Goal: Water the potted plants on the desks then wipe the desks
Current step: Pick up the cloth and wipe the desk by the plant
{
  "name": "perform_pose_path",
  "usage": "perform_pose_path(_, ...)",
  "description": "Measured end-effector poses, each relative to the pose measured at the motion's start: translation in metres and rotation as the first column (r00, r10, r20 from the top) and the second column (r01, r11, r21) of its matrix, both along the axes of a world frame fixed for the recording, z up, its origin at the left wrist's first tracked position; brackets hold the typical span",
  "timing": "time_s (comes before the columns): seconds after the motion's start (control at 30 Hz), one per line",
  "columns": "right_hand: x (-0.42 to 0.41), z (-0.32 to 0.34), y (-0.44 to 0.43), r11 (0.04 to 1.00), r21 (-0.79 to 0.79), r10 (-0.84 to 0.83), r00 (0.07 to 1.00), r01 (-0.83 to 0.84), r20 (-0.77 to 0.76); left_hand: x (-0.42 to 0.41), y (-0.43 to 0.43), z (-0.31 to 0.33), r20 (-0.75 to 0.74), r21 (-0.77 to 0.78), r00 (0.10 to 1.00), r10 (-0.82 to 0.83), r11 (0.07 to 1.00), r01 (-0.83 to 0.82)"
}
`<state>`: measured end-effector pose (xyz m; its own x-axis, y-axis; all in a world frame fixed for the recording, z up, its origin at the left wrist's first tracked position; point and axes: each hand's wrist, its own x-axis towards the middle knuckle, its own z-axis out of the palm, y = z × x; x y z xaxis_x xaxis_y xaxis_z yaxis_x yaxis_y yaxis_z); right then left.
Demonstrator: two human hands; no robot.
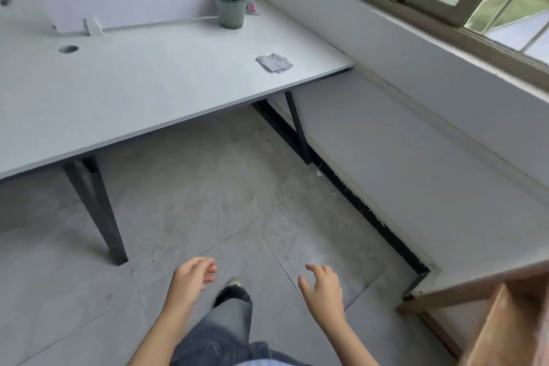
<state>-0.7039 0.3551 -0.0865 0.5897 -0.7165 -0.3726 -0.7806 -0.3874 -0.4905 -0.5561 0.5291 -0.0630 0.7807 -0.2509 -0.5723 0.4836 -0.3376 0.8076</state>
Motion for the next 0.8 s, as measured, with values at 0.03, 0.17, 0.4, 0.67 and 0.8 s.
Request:
perform_pose_path(0.03,0.018,0.003,-0.011,1.0,0.003,-0.018,1.0,0.018,0.013,0.024,-0.015,0.005,0.023,-0.012,0.999,-0.027,1.0,0.028)
perform_pose_path(0.17,0.082,0.022,-0.052,0.996,-0.018,-0.088,0.992,0.09,0.092,0.104,-0.07,0.025,0.103,-0.045,0.991,-0.09,0.994,0.095)
perform_pose_path(0.4,0.129,0.011,-0.104,0.983,0.091,-0.161,0.987,0.16,0.004,0.154,-0.156,0.012,-0.021,-0.019,0.966,-0.257,0.966,0.257)
perform_pose_path(0.67,0.211,0.007,-0.259,0.964,0.153,-0.233,0.967,0.215,0.107,0.225,-0.282,-0.001,0.008,0.042,0.985,-0.175,0.984,0.174)
perform_pose_path(0.8,0.25,0.022,-0.35,0.973,0.153,-0.2,0.964,0.174,0.174,0.246,-0.363,0.001,0.054,0.042,0.981,-0.187,0.982,0.185)
